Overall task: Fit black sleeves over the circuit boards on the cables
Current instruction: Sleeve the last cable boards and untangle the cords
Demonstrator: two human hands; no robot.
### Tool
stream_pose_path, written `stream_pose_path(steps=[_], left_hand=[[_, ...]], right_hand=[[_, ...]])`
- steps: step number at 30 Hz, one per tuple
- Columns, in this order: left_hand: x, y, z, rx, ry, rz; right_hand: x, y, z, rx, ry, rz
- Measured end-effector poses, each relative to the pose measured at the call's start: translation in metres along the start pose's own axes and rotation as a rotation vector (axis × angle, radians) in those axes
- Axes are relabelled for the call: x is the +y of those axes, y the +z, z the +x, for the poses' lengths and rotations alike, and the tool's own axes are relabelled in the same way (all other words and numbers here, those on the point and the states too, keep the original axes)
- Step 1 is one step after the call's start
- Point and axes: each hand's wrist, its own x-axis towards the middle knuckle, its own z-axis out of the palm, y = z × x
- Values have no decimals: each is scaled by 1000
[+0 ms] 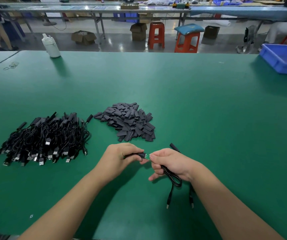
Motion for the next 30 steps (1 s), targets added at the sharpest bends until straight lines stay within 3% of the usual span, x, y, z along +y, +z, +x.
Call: stream_pose_path(steps=[13,18,24,27,30], left_hand=[[5,-5,1,-100,-10,-62],[12,1,1,-137,167,148],[11,3,-2,107,327,413],[11,7,-4,47,359,452],[11,9,-4,-62,256,357]], right_hand=[[0,-3,-4,-99,24,-1],[0,6,0,-45,-25,-67],[-5,-4,2,107,40,-139],[-5,-7,-1,113,-4,-262],[-7,-9,-1,189,-23,-448]])
